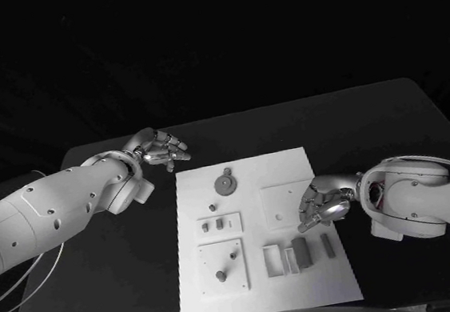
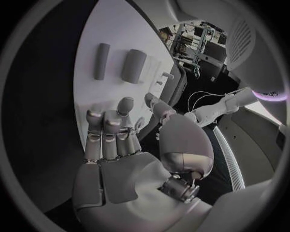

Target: Assemble the parts on the task board

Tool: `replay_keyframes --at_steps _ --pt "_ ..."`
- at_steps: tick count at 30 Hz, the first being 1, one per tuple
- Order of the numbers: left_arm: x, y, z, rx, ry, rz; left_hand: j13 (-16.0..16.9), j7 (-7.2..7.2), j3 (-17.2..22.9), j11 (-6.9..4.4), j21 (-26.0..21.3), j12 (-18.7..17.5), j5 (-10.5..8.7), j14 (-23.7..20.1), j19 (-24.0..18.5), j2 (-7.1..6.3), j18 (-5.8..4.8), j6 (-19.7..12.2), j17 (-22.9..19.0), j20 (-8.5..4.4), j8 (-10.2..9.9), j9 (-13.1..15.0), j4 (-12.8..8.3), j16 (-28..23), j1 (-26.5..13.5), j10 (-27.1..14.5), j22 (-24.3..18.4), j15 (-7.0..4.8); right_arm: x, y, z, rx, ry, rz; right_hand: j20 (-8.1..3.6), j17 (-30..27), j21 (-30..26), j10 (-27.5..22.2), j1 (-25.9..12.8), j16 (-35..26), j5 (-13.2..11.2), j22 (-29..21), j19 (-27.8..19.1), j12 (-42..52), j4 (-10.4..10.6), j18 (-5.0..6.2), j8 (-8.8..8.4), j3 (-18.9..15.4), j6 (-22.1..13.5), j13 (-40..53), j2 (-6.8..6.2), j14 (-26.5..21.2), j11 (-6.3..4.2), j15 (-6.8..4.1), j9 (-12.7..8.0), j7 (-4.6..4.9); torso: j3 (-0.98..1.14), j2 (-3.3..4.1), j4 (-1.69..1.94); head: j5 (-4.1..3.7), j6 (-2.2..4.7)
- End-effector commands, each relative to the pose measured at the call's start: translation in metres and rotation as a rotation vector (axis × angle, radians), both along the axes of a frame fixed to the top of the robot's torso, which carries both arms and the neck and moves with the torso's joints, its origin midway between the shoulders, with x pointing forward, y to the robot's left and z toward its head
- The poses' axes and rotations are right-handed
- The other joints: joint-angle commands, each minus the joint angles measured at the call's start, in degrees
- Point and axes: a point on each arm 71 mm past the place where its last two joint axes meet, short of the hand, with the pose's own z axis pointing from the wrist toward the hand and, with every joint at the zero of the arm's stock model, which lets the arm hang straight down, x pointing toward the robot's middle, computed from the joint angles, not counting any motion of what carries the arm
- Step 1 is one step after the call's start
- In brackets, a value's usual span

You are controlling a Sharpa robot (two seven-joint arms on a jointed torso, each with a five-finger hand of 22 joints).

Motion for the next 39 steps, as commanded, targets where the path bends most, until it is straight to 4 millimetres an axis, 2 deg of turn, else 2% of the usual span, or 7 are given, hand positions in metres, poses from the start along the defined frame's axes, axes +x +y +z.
replay_keyframes --at_steps 1,4,5,6,9,16,39 --pt "-0.001 -0.002 0.0 -0.006 -0.003 -0.005 -0.07 0.42 0.05 0.01 -0.37 0.14 -0.13 0.31 -0.13 -0.14 2.98 0.12 0.1 -0.36 0.23 -0.1 0.41 -0.2 -0.64 -0.19 0.05 0.12 -0.002 0.001 -0.003 -0.01 0.002 -0.027 0.9 0.54 -0.03 -3.97 -0.18 0.48 0.04 1.17 -1.28 3.05 0.7 3.02 0.09 0.53 0.76 2.39 -1.17 -1.69 0.71 0.33 0.04 0.25 -0.16 -0.27 -0.19 -0.09 -1.13" --pt "-0.002 -0.002 -0.001 -0.006 0.0 -0.005 -0.08 0.42 0.05 0.0 -0.38 0.14 -0.13 0.31 -0.12 -0.15 2.98 0.12 0.11 -0.36 0.23 -0.1 0.42 -0.21 -0.64 -0.19 0.06 0.12 -0.003 0.001 -0.005 -0.02 -0.002 -0.034 1.24 0.88 0.73 -5.47 -0.35 1.44 0.02 1.19 -1.64 5.9 2.02 3.02 0.72 0.97 2.06 3.58 -1.76 -2.2 0.35 -0.01 0.43 -0.2 -0.26 -0.44 -0.29 -0.24 -2.6" --pt "-0.002 -0.002 -0.002 -0.006 0.002 -0.006 -0.08 0.42 0.05 0.0 -0.38 0.14 -0.13 0.31 -0.12 -0.14 2.98 0.12 0.12 -0.36 0.23 -0.1 0.43 -0.21 -0.64 -0.19 0.06 0.12 -0.003 0.001 -0.005 -0.029 -0.006 -0.034 1.26 0.93 0.85 -5.72 -0.5 1.61 0.02 1.19 -1.71 6.35 2.26 3.02 0.77 0.94 2.18 3.73 -1.99 -2.29 0.31 -0.05 0.49 -0.23 -0.28 -0.49 -0.31 -0.24 -2.74" --pt "-0.002 -0.002 -0.002 -0.006 0.003 -0.006 -0.08 0.42 0.05 0.0 -0.38 0.14 -0.13 0.32 -0.12 -0.15 2.98 0.11 0.12 -0.36 0.23 -0.1 0.43 -0.21 -0.65 -0.19 0.07 0.12 -0.003 0.0 -0.006 -0.036 -0.01 -0.035 1.22 1.28 1.37 -6.05 -0.8 2.44 -3.19 1.26 -1.74 7.73 2.95 3.02 0.92 0.92 2.45 4.29 -2.54 -2.3 0.21 -0.12 0.65 -0.42 -0.32 -0.57 -0.36 -0.23 -2.74" --pt "-0.003 -0.002 -0.005 -0.006 0.009 -0.005 -0.08 0.42 0.05 0.0 -0.38 0.14 -0.13 0.32 -0.12 -0.14 2.98 0.11 0.13 -0.37 0.23 -0.1 0.45 -0.21 -0.66 -0.19 0.07 0.12 -0.005 0.0 -0.01 -0.075 -0.014 -0.017 0.79 2.93 3.69 -6.14 -2.88 5.57 -3.41 1.39 -1.54 14.84 6.69 3.02 2.13 1.5 4.45 7.82 -3.93 -2.31 -0.46 -0.77 1.78 -1.25 -0.4 -0.8 -0.47 -0.14 -3.35" --pt "-0.006 -0.001 -0.012 -0.005 0.026 -0.004 -0.08 0.43 0.04 0.0 -0.38 0.14 -0.13 0.33 -0.11 -0.13 2.98 0.1 0.16 -0.37 0.22 -0.12 0.52 -0.22 -0.72 -0.19 0.09 0.11 -0.008 0.008 -0.016 -0.108 -0.026 0.026 0.32 8.91 0.53 -4.6 -6.2 11.5 -3.98 -1.83 -1.33 23.84 13.57 3.02 5.92 2.56 8.87 10.75 -5.06 3.27 -2.8 -2.38 6.63 -3.5 -0.65 -1.36 -0.71 -0.06 -3.37" --pt "-0.009 0.0 -0.029 0.001 0.063 -0.001 -0.1 0.46 0.07 0.0 -0.41 0.11 -0.13 0.35 -0.1 -0.02 3.0 -0.01 0.25 -0.38 0.18 -0.17 0.69 -0.26 -0.8 -0.23 0.15 0.11 -0.013 0.025 -0.036 -0.196 0.074 0.113 -0.57 10.12 0.64 -2.05 -6.8 12.78 -4.03 -2.16 -0.2 27.42 16.12 3.02 7.21 1.66 10.95 11.58 -4.18 5.77 -4.01 -2.76 9.55 -4.74 -1.58 -4.37 -1.57 1.11 -4.14"
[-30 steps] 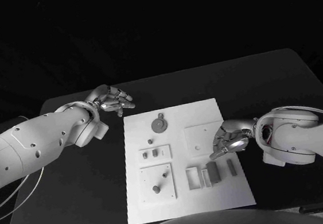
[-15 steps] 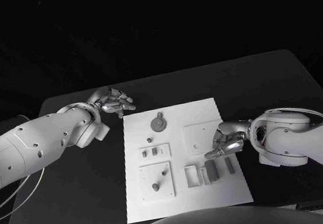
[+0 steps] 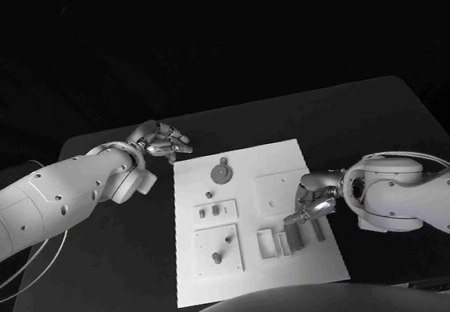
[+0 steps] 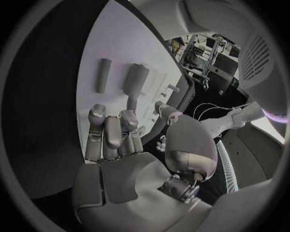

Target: Assemble the parts on the task board

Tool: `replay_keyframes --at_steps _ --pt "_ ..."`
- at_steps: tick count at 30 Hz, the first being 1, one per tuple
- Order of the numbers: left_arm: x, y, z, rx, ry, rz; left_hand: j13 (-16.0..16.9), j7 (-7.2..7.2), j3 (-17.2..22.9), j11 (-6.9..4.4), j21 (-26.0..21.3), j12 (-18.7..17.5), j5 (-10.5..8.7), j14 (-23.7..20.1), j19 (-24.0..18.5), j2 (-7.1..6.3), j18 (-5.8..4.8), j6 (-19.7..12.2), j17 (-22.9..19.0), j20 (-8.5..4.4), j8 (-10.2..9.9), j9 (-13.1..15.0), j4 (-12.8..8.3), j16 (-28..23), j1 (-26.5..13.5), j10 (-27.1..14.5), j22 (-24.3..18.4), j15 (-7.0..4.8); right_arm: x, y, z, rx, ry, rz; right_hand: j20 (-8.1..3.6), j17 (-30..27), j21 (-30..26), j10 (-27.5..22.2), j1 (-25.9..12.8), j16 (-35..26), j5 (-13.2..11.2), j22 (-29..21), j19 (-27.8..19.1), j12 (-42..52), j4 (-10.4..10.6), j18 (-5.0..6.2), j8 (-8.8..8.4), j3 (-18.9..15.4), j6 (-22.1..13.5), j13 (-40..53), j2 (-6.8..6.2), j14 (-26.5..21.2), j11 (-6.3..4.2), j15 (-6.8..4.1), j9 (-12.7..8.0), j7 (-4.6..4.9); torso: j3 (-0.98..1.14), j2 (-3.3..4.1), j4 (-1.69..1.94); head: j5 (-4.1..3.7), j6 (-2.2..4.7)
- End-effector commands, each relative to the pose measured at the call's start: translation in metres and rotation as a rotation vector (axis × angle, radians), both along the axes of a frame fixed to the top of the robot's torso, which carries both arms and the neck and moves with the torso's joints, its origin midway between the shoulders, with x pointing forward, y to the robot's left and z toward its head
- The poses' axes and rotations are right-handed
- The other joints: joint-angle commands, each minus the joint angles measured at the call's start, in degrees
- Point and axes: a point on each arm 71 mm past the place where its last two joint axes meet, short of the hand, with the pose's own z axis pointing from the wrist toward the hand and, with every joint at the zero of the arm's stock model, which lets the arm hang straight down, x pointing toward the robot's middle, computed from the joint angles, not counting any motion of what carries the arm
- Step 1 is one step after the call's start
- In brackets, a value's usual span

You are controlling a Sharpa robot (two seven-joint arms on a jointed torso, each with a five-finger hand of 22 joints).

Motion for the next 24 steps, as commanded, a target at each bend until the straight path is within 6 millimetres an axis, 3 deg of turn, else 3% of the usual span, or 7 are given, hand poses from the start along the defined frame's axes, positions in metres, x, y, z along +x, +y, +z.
replay_keyframes --at_steps 1,8,19,24 --pt "0.0 -0.001 0.0 -0.014 0.004 -0.005 -0.05 0.47 -0.03 0.1 -0.22 0.11 -0.12 0.34 -0.09 0.08 3.0 -0.01 0.09 -0.4 0.18 -0.07 0.3 -0.27 -0.43 -0.31 0.06 0.11 -0.005 0.0 -0.007 -0.082 0.062 0.043 -0.01 -0.51 -0.04 -0.2 -0.49 0.24 -0.3 -0.1 0.11 -0.22 0.49 1.7 0.22 -0.26 0.28 -0.42 0.24 0.86 -0.07 -0.86 0.1 0.06 -0.16 -0.39 -0.1 0.12 -0.09" --pt "-0.001 -0.002 0.0 -0.016 0.006 -0.007 -0.06 0.47 -0.03 0.1 -0.23 0.11 -0.12 0.34 -0.09 0.08 3.0 -0.03 0.12 -0.4 0.17 -0.08 0.33 -0.28 -0.45 -0.32 0.08 0.12 -0.006 -0.001 -0.016 -0.156 0.056 0.063 -0.08 -1.61 -0.34 -1.58 -0.78 0.14 -1.9 -0.17 -0.36 -1.24 1.64 1.7 -0.48 -0.54 -0.13 -1.69 -0.38 -0.02 0.07 -0.66 0.42 0.22 -0.17 -0.2 0.0 0.08 -0.09" --pt "-0.003 -0.005 0.0 -0.021 0.011 -0.018 -0.07 0.49 -0.03 0.11 -0.25 0.1 -0.13 0.33 -0.1 0.07 3.0 -0.08 0.16 -0.4 0.15 -0.1 0.38 -0.31 -0.47 -0.34 0.11 0.12 -0.01 0.005 -0.03 -0.166 0.042 0.048 -0.01 -3.42 -0.61 -2.22 -0.22 -0.11 -2.25 -0.22 -0.83 -1.58 2.35 1.7 -1.32 -0.52 -0.77 -2.22 -0.78 -1.58 0.39 -0.53 0.54 0.55 -0.17 -0.19 -0.01 0.23 -0.09" --pt "-0.003 -0.005 0.0 -0.021 0.014 -0.019 -0.08 0.51 -0.04 0.12 -0.27 0.09 -0.13 0.32 -0.11 0.06 3.0 -0.12 0.18 -0.4 0.13 -0.12 0.42 -0.33 -0.51 -0.36 0.13 0.13 -0.011 0.014 -0.031 -0.149 0.041 0.043 0.2 -4.52 -0.92 -2.77 -0.31 -0.31 -3.22 -0.33 -1.21 -1.79 3.26 1.7 -2.08 -0.89 -1.36 -2.61 -1.89 -2.61 0.71 -0.48 0.52 0.88 -0.16 -0.1 0.05 0.31 -0.09"
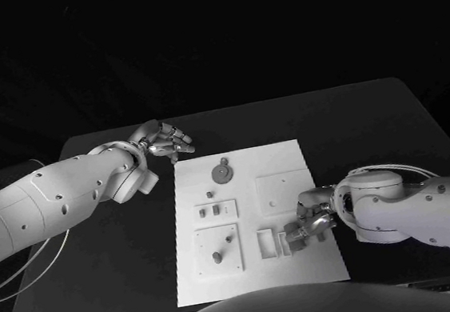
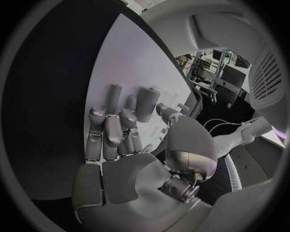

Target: Assemble the parts on the task board

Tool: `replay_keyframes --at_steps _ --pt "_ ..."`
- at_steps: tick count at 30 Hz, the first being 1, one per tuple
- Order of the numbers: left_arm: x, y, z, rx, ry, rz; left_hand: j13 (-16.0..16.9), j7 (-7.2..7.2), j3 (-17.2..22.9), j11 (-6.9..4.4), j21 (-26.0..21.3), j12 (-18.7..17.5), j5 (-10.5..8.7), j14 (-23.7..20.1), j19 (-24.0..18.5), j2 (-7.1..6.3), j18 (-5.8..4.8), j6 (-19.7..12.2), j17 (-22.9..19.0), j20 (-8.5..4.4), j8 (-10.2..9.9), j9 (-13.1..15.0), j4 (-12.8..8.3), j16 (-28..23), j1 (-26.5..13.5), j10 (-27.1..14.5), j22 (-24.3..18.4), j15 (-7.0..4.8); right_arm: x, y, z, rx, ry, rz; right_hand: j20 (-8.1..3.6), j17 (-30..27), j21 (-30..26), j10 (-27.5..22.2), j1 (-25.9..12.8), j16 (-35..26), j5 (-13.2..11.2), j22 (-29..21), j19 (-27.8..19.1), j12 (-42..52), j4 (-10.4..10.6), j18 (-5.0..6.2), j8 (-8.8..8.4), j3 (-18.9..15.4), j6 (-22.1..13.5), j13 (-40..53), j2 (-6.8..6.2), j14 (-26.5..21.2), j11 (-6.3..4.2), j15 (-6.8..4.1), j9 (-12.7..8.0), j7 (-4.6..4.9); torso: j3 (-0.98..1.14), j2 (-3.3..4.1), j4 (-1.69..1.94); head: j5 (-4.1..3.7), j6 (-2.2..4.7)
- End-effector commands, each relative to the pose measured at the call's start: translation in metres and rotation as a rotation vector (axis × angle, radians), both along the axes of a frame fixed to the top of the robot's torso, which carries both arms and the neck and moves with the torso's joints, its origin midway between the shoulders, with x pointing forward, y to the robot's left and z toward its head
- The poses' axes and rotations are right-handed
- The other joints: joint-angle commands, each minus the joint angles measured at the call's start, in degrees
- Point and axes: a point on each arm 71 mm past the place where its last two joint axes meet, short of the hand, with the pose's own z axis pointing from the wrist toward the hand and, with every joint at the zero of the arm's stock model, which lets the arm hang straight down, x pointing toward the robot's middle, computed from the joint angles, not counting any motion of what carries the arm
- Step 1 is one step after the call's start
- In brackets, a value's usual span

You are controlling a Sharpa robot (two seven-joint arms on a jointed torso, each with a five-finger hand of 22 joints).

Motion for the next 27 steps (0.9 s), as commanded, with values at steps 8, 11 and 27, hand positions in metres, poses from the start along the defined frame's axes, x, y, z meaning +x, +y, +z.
replay_keyframes --at_steps 8,11,27 --pt "-0.001 -0.0021 0.0002 -0.012 0.01 -0.011 -0.1 0.42 -0.06 0.15 -0.3 0.07 -0.13 0.31 -0.04 0.01 2.99 -0.07 0.13 -0.48 0.1 -0.1 0.52 -0.37 -0.54 -0.41 0.12 0.14 0.0017 0.0051 -0.0023 -0.032 -0.005 -0.01 0.06 -2.08 -0.62 -1.59 -0.18 -0.41 -1.14 -0.15 -1.25 -0.26 2.43 1.64 -2.72 -2.85 -2.32 -0.65 -1.41 -2.35 0.78 0.16 -0.95 1.07 -0.04 0.09 0.02 0.29 0.0" --pt "-0.0012 -0.0025 0.0001 -0.012 0.013 -0.012 -0.11 0.44 -0.07 0.16 -0.32 0.05 -0.13 0.29 -0.05 0.01 2.99 -0.11 0.15 -0.47 0.09 -0.12 0.56 -0.39 -0.57 -0.45 0.13 0.15 0.0008 0.0071 -0.0037 -0.033 -0.002 -0.011 0.1 -2.6 -0.79 -1.94 -0.09 -0.43 -1.18 -0.17 -1.6 -0.26 3.4 1.64 -3.43 -3.84 -2.84 -0.83 -1.4 -2.99 1.04 0.34 -1.35 1.34 0.0 0.07 -0.02 0.35 0.0" --pt "-0.0014 -0.0011 0.0 -0.01 0.014 -0.008 -0.15 0.47 -0.04 0.19 -0.36 0.01 -0.12 0.27 -0.07 0.01 3.01 -0.2 0.22 -0.47 0.05 -0.15 0.63 -0.44 -0.57 -0.56 0.17 0.17 0.0009 0.0036 -0.004 -0.029 -0.003 -0.049 1.7 -3.6 -0.59 -2.08 11.19 0.48 5.88 0.2 -2.28 0.91 -17.78 1.64 -4.81 -8.1 -0.67 -2.55 14.68 -3.0 0.93 1.36 -2.56 1.53 0.03 0.07 -0.09 0.34 0.0"
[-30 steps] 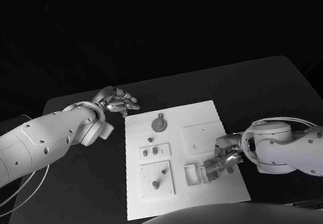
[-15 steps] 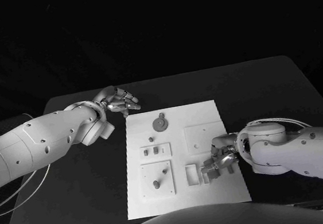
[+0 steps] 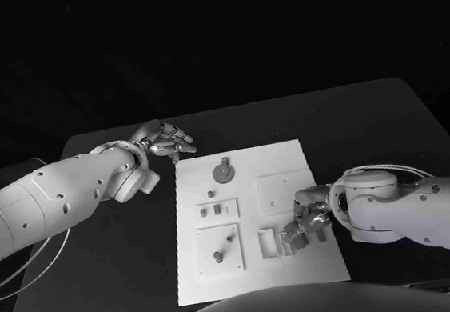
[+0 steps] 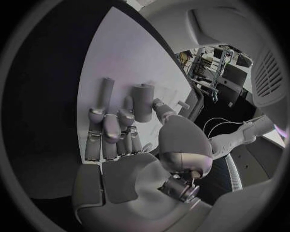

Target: Assemble the parts on the task board

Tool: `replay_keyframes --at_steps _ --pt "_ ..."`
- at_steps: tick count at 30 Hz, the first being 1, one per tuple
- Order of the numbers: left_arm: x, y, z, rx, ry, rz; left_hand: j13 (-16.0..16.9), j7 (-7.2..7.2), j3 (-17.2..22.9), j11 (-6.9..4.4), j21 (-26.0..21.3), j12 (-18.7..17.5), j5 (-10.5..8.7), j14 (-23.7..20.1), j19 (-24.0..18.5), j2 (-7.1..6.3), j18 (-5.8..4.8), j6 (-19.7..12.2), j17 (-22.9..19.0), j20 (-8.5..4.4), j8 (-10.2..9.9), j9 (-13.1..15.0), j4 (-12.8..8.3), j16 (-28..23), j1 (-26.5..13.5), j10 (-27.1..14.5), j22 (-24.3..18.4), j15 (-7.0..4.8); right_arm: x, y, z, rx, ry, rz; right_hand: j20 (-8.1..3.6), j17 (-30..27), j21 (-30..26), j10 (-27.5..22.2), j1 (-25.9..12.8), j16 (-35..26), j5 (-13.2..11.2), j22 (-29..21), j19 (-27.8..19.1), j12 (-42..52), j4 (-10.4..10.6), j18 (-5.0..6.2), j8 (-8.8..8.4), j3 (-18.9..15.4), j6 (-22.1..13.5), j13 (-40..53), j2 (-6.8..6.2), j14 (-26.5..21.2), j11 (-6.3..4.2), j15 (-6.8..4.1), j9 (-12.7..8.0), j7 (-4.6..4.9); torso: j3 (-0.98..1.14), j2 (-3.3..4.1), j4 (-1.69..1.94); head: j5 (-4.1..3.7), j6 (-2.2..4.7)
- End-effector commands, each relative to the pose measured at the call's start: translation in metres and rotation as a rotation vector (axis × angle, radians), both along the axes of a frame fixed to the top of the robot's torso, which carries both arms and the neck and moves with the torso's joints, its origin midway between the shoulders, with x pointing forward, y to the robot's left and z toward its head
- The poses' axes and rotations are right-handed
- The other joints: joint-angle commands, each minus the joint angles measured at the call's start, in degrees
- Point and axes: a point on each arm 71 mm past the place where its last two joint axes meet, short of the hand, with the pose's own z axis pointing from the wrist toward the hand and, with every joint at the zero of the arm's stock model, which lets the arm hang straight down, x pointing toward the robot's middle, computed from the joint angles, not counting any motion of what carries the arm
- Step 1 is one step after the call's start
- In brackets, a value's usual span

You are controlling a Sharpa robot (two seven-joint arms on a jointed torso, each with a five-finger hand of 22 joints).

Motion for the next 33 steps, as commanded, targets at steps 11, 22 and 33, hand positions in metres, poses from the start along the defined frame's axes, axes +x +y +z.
replay_keyframes --at_steps 11,22,33 --pt "0.0 0.0 0.0 -0.007 0.011 -0.004 -0.1 0.42 0.01 0.06 -0.38 0.0 -0.12 0.27 -0.19 0.03 3.03 -0.09 0.14 -0.37 0.06 -0.06 0.31 -0.24 -0.48 -0.3 0.1 0.18 0.0 -0.019 -0.005 0.045 0.077 -0.171 1.35 -0.28 0.08 1.17 -2.01 0.78 0.31 -0.22 1.74 0.9 -13.32 1.63 -0.13 15.94 2.66 -1.53 4.79 1.48 -0.69 0.68 -0.91 -0.61 0.01 0.05 0.0 0.08 0.0" --pt "0.0 0.001 0.0 -0.003 0.014 -0.003 -0.11 0.42 0.05 0.07 -0.4 0.0 -0.12 0.27 -0.19 -0.01 3.04 -0.1 0.19 -0.36 0.06 -0.07 0.27 -0.26 -0.37 -0.33 0.13 0.19 0.006 -0.016 0.014 0.163 0.232 -0.305 1.35 -0.76 0.06 1.14 -3.72 0.78 0.25 -0.22 1.84 0.96 -13.13 1.63 -0.22 16.57 2.73 -1.81 3.95 1.25 -0.68 0.71 -0.94 -0.6 0.01 0.06 0.0 0.06 0.0" --pt "0.0 0.0 -0.001 -0.003 0.016 -0.004 -0.14 0.42 0.11 0.09 -0.42 -0.03 -0.11 0.27 -0.19 -0.02 3.05 -0.11 0.24 -0.35 0.07 -0.09 0.25 -0.29 -0.25 -0.42 0.17 0.2 -0.003 0.005 0.014 0.234 0.376 -0.342 1.38 -1.34 -0.07 0.85 -4.85 0.73 0.24 -0.27 1.75 0.95 -12.9 1.63 -0.41 17.06 2.54 -1.98 3.29 0.72 -0.55 0.74 -1.0 -0.47 -0.06 0.09 -0.01 0.25 0.0"
